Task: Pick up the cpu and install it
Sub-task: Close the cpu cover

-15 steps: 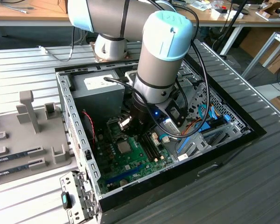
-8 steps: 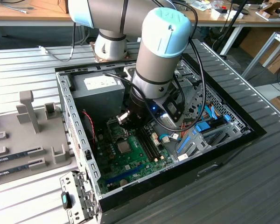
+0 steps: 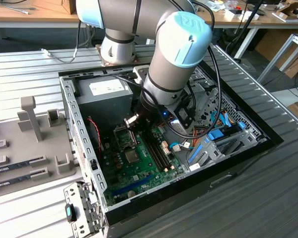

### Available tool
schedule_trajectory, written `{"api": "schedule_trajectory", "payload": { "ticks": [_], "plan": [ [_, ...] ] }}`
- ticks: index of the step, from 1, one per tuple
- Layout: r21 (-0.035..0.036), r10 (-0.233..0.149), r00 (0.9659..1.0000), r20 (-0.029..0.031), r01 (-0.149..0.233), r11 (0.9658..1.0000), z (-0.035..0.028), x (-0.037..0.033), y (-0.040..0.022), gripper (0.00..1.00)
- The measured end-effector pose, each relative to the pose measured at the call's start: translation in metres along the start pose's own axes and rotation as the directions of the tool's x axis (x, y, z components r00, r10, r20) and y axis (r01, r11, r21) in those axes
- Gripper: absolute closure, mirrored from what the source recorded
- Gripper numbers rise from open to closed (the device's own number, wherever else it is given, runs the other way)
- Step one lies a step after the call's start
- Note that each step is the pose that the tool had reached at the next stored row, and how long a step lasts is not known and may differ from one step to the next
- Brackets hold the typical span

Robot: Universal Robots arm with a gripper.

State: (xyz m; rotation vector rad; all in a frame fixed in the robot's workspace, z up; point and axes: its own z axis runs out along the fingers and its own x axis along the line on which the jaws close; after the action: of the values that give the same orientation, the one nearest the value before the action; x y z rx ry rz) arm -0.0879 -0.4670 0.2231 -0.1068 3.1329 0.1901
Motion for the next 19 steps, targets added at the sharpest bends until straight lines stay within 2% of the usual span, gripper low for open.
{"api": "schedule_trajectory", "payload": {
  "ticks": [5,7,9,12,14,16,18,19],
  "plan": [
    [-0.0015,-0.015,0.9999,-0.0063,0.015,0.9999,0.0038,-0.0052,0.0057,0.89],
    [-0.0022,-0.045,0.9989,-0.0138,0.045,0.9990,0.0051,-0.0065,0.0084,0.89],
    [-0.0029,-0.062,0.9979,-0.0175,0.062,0.9981,0.0056,-0.0075,0.0086,0.89],
    [-0.0040,-0.101,0.9946,-0.0253,0.101,0.9949,0.0064,-0.0090,0.0087,0.89],
    [-0.0058,-0.127,0.9914,-0.0311,0.127,0.9919,0.0067,-0.0097,0.0086,0.89],
    [-0.0086,-0.158,0.9868,-0.0372,0.158,0.9875,0.0068,-0.0105,0.0085,0.89],
    [-0.0154,-0.202,0.9783,-0.0462,0.201,0.9794,0.0068,-0.0122,0.0084,0.89],
    [-0.0201,-0.227,0.9725,-0.0518,0.227,0.9738,0.0068,-0.0135,0.0083,0.89]
  ]
}}
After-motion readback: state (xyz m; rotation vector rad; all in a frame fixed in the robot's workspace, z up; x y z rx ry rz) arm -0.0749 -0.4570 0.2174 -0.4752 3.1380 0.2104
